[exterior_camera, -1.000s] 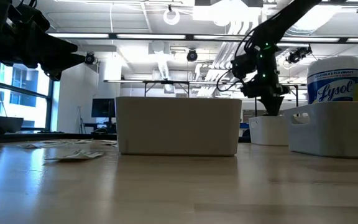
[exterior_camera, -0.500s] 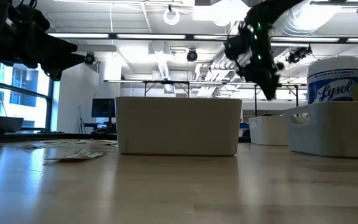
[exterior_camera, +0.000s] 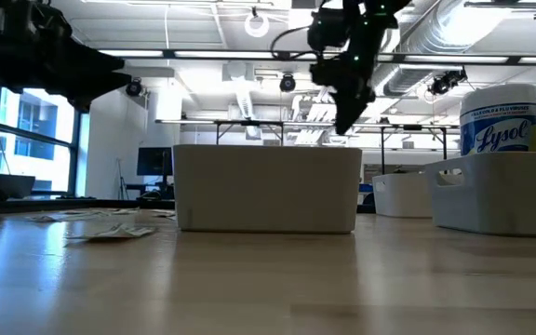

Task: Pick & Place First Aid Supplies
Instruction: Put the green pad into the right gray bin

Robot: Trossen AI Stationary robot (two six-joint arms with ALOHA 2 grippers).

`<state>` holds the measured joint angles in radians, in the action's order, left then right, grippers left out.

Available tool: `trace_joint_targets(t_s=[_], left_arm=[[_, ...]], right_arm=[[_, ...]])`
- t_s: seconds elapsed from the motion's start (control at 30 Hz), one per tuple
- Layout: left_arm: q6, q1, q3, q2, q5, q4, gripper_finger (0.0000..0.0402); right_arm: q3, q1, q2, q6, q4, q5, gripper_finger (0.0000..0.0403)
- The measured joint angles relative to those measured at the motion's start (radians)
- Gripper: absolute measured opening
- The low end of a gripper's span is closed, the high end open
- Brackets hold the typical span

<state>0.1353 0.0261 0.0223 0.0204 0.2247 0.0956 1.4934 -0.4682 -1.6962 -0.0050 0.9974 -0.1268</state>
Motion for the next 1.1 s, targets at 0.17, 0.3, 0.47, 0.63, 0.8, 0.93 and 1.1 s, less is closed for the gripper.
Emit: trace_joint_targets(t_s=[0.17, 0.3, 0.47, 0.63, 0.8, 0.93, 1.1], left_arm=[[0.032, 0.0, 0.0, 0.08, 0.029, 0.066, 0.0186], [0.04, -0.001, 0.005, 0.192, 0.085, 0.151, 0.0186], [0.106, -0.047, 0.063, 0.381, 0.162, 0.146, 0.0186], [0.189, -0.21, 0.123, 0.572, 0.091, 0.144, 0.0185], [0.124, -0.393, 0.204, 0.765, -0.07, 0.141, 0.0185], [-0.034, -0.549, 0.326, 0.921, -0.312, 0.112, 0.0185], [-0.338, -0.699, 0.509, 1.145, -0.524, -0.015, 0.0185]], right_arm=[[-0.107, 0.1, 0.0, -0.085, -0.287, 0.028, 0.0099], [-0.174, 0.154, -0.001, -0.113, -0.528, 0.03, 0.0099], [-0.23, 0.173, -0.001, -0.077, -0.703, 0.041, 0.0098], [-0.268, 0.165, -0.001, -0.039, -0.765, 0.065, 0.0098], [-0.281, 0.166, -0.001, -0.037, -0.784, 0.072, 0.0098], [-0.282, 0.172, -0.001, -0.005, -0.785, 0.104, 0.0099], [-0.282, 0.19, -0.001, 0.009, -0.777, 0.132, 0.0099]])
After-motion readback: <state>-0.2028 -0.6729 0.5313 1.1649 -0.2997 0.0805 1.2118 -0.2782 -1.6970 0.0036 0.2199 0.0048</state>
